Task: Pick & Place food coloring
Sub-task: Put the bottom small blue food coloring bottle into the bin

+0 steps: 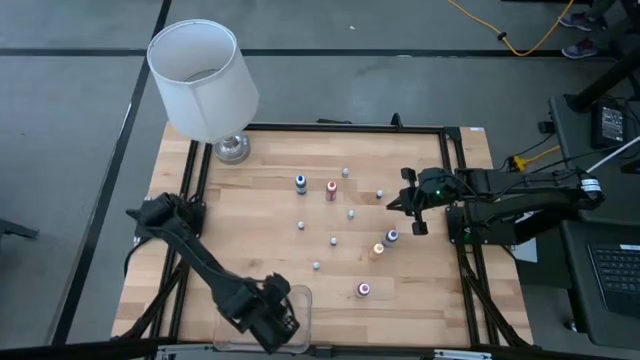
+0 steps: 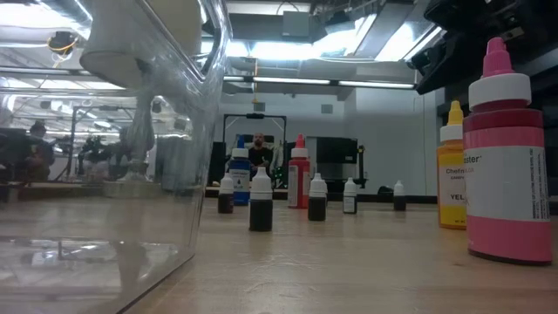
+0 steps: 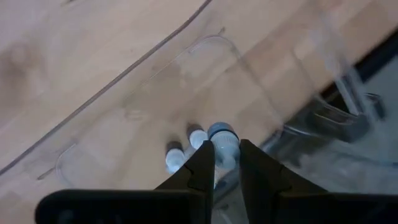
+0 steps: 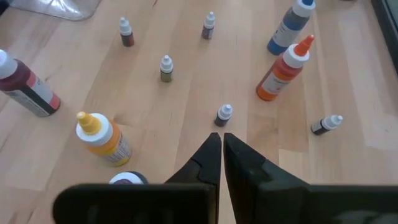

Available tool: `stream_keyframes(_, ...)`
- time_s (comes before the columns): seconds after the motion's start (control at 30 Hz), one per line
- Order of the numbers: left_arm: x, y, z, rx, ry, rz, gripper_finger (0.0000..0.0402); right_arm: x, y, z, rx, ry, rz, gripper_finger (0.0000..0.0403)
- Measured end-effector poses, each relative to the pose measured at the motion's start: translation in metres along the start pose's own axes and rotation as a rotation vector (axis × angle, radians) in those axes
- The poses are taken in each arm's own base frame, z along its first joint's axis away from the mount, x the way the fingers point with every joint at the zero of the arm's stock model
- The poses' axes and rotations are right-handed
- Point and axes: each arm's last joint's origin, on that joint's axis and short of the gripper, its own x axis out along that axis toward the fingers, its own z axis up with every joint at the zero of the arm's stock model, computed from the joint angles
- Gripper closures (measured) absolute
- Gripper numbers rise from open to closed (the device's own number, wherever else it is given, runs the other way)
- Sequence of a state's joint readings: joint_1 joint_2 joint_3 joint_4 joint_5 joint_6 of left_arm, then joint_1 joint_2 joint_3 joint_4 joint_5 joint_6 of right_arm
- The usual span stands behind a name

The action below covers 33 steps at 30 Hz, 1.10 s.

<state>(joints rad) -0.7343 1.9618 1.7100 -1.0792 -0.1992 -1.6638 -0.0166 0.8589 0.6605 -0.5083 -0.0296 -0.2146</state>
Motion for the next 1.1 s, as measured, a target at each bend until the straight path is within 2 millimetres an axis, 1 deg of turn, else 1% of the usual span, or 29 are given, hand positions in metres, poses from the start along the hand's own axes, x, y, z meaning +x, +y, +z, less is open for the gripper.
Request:
stream_keyframes(0.07, 0.006, -0.003, 0.001, -0.003, 0.002, 0.028, 0.0352, 0.000, 0.000, 0.000, 0.000, 0.000, 0.000, 0.0380)
stream_keyframes(0.17, 0.011, 0.000, 0.003, -0.024, -0.012, 0.092, 0.0352, 0.000, 0.000, 0.000, 0.000, 0.000, 0.000, 0.0380)
stream_keyframes(0.37, 0.010, 0.005, 0.003, -0.038, -0.045, 0.141, 0.0352, 0.000, 0.000, 0.000, 0.000, 0.000, 0.001, 0.0380)
stream_keyframes(0.67, 0.009, 0.006, -0.002, -0.024, -0.047, 0.139, 0.0352, 0.000, 0.000, 0.000, -0.004, 0.000, 0.001, 0.0380)
stream_keyframes(0.87, 0.018, 0.007, -0.005, -0.012, -0.031, 0.133, 0.0352, 0.000, 0.000, 0.000, -0.004, 0.000, 0.001, 0.0379)
stream_keyframes(1.1, 0.019, 0.009, -0.007, 0.001, -0.044, 0.148, 0.0352, 0.000, 0.000, 0.000, -0.004, 0.000, 0.001, 0.0379)
